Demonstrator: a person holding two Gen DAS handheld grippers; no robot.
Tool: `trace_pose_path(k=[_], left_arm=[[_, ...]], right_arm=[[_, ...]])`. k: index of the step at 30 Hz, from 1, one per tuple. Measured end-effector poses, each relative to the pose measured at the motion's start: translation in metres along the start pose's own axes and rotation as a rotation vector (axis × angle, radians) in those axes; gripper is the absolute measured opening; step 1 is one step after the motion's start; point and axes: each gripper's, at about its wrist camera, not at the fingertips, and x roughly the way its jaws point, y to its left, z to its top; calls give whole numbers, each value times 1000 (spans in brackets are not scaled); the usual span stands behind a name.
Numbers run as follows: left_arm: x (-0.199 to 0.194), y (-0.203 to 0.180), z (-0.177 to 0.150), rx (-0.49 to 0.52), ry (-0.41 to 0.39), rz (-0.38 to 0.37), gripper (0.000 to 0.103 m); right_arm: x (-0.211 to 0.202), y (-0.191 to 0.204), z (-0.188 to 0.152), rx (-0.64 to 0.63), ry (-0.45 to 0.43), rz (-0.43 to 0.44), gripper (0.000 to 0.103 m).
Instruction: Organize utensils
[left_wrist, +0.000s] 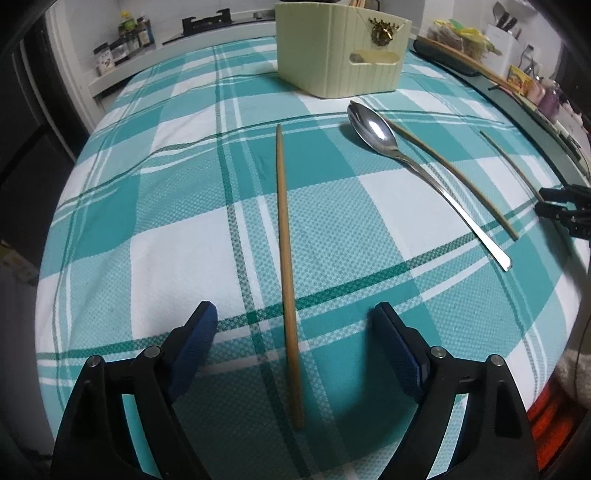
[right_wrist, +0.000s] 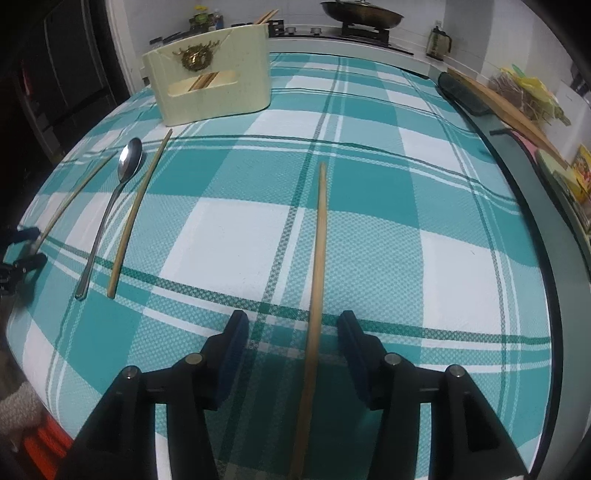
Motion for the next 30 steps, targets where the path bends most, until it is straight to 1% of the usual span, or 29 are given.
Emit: trace_pose_path(k=[3,5,9,11,12,14,15,16,17,18,19,20,22,23,24,27,30], left_arm=[[6,8,14,19,33,-1,82],[11,13,26,33,52,-13,77],[23,17,50,59,83,-28,68],[29,17,64,68,97,-31,60],[32,16,70,71,103,-32,57],[38,16,83,71,113,-25,48],[41,16,90,68,117,-20,47],[44,16,96,60,121,-24,41],[47,16,102,52,122,-29,28],[50,16,108,44,119,-30,21],[52,17,113,31,118,-36,6],[55,19,117,9,118,-44,4],[51,24,122,-33,90,-42,4],[46,27,123,-50,66,-49,4],[35,29,123,-69,33,-65,4],[-8,34,116,-92,-92,-107,4],[-53,37,106,-100,-202,-137,4]], right_arm=[[2,-4,5,-17,42,35,53],[4,-9,10,-20,73,59,53],[12,-17,26,-32,123,67,52],[18,-20,38,-30,142,61,51],[22,-22,44,-27,149,60,48],[28,-23,57,-28,157,58,44],[32,-22,64,-30,160,57,40],[36,-21,71,-30,159,57,37],[39,-21,78,-27,155,60,34],[44,-21,86,-18,151,64,26],[48,-22,93,-6,146,65,11],[51,-23,100,11,138,66,8],[56,-24,111,37,124,49,7],[55,-25,114,46,111,39,7],[49,-26,115,61,84,46,7],[8,-26,117,97,-47,105,7],[-39,-21,115,66,-159,109,7]])
